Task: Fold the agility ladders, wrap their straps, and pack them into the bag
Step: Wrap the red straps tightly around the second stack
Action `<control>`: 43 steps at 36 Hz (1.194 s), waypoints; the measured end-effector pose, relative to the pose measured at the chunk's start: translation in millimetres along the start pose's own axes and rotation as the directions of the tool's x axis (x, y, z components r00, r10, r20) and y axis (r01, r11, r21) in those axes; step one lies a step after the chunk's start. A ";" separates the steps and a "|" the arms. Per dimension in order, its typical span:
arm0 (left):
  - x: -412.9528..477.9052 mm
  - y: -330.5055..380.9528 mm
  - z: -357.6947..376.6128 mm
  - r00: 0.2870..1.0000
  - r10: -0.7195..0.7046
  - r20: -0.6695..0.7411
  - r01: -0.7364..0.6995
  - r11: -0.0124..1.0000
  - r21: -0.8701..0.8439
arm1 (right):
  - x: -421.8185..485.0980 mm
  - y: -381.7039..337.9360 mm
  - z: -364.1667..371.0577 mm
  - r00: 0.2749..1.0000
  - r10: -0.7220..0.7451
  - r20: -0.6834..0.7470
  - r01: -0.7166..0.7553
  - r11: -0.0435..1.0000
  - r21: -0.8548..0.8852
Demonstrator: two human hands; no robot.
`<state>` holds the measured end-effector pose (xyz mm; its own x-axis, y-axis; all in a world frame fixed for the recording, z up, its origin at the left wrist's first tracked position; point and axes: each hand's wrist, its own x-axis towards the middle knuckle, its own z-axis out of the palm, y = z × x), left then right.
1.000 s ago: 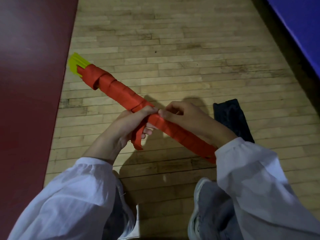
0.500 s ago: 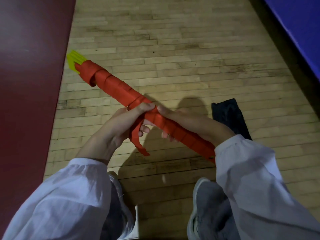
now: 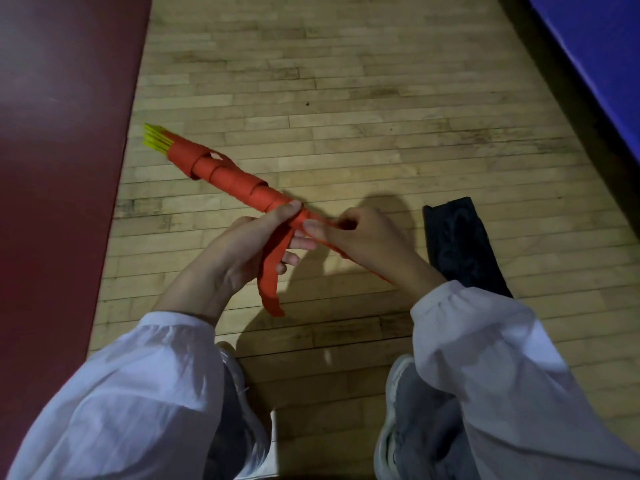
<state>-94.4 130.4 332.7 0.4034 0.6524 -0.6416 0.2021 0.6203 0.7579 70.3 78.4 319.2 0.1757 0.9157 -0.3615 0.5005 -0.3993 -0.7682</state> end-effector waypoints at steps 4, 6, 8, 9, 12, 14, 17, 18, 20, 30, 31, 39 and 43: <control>-1.0 -0.1 1.9 0.999 0.000 -0.045 -0.001 1.000 -0.031 | -2.0 -2.2 5.5 0.999 -0.021 -0.037 0.018 0.997 -0.075; -1.0 -1.3 2.1 0.998 0.009 -0.069 -0.013 0.998 -0.055 | -3.1 -3.5 6.9 0.998 -0.037 -0.051 0.031 0.994 -0.104; -0.9 -2.4 1.5 0.995 0.007 -0.097 -0.014 0.997 -0.075 | -4.4 -4.5 8.5 0.998 -0.055 -0.042 0.049 0.991 -0.128; -0.2 -2.7 1.3 0.994 0.002 -0.109 -0.011 0.997 -0.082 | -5.1 -4.7 8.7 0.998 -0.061 -0.029 0.057 0.990 -0.131; 1.5 -3.2 -0.3 0.993 -0.025 -0.113 0.013 0.994 -0.108 | -5.7 -5.4 5.6 0.997 -0.061 0.041 0.064 0.994 -0.089; 1.5 -3.0 -0.9 0.997 -0.050 -0.065 0.041 0.991 -0.126 | -4.4 -6.0 -1.3 0.994 -0.043 0.101 0.049 0.997 -0.065; -0.2 -2.3 0.4 0.998 -0.068 0.001 0.067 0.986 -0.151 | -1.0 -4.2 -13.6 0.984 0.038 0.172 -0.038 0.999 -0.006; -0.7 -2.0 1.3 0.997 -0.073 0.011 0.073 0.985 -0.157 | -0.3 -3.0 -16.7 0.979 0.071 0.191 -0.077 0.997 0.023; -1.3 -1.1 2.0 0.997 -0.078 0.017 0.080 0.984 -0.162 | 1.6 -1.3 -19.6 0.968 0.119 0.222 -0.134 0.989 0.057; -1.2 1.6 0.7 0.997 -0.064 0.048 0.070 0.985 -0.158 | 2.5 -3.1 -18.5 0.956 0.156 0.247 -0.191 0.974 0.122; -1.4 2.1 0.8 0.996 -0.068 0.055 0.076 0.984 -0.162 | 2.7 -3.1 -18.0 0.959 0.155 0.238 -0.192 0.972 0.138; 0.9 -1.0 0.4 0.990 -0.102 0.099 0.115 0.984 -0.133 | 5.0 -1.2 -12.8 0.989 0.105 0.102 -0.119 0.982 0.145; 2.6 -4.2 2.8 0.991 -0.106 0.087 0.114 0.989 -0.098 | 5.3 0.9 -6.3 1.000 0.010 -0.009 -0.010 1.000 0.016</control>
<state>-91.7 128.3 328.2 0.4556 0.5430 -0.7054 0.1585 0.7302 0.6646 77.0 83.2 320.0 0.1880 0.9120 -0.3646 0.4850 -0.4090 -0.7730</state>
